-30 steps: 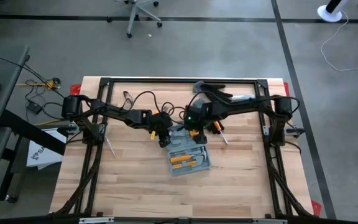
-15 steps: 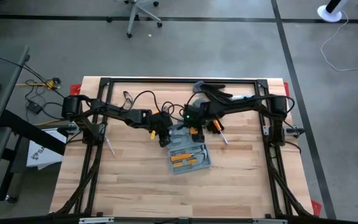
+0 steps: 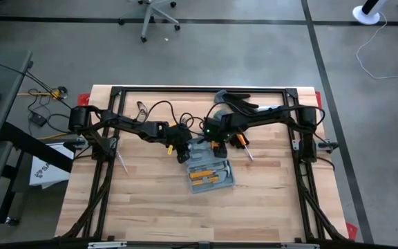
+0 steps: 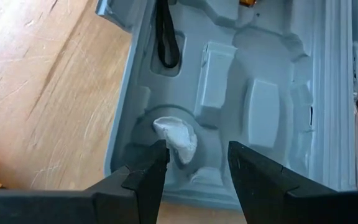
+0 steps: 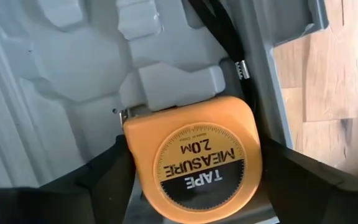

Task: Prefit tool cases
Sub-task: Remove the yellow tape measure from the gray toolbox

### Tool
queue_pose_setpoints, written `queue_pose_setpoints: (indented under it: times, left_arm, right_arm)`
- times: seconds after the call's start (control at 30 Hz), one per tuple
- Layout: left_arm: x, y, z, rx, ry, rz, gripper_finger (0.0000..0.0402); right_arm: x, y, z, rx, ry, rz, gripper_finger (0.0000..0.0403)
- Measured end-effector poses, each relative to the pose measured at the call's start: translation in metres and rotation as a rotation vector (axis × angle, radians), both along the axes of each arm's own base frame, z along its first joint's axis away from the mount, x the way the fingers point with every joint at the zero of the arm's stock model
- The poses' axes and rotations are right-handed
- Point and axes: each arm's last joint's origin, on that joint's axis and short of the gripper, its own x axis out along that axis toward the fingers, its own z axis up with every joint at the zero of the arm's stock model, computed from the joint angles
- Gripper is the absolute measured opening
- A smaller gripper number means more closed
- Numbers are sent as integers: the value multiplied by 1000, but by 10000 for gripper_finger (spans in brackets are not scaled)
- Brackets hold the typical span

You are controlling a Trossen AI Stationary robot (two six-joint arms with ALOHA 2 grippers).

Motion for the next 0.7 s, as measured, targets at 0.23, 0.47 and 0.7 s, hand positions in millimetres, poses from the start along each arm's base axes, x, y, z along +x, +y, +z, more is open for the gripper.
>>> queue_pose_setpoints:
  times: [0.23,0.47,0.7]
  left_arm:
    - [0,0,0,1,2,1,166]
    - [0,0,0,4,3,4,166]
    - [0,0,0,2,2,2,166]
  right_arm:
    - [0,2,-4,9,14,-33,274]
    - [-1,3,-4,19,17,-101,261]
    - [-3,3,7,38,-16,-175,261]
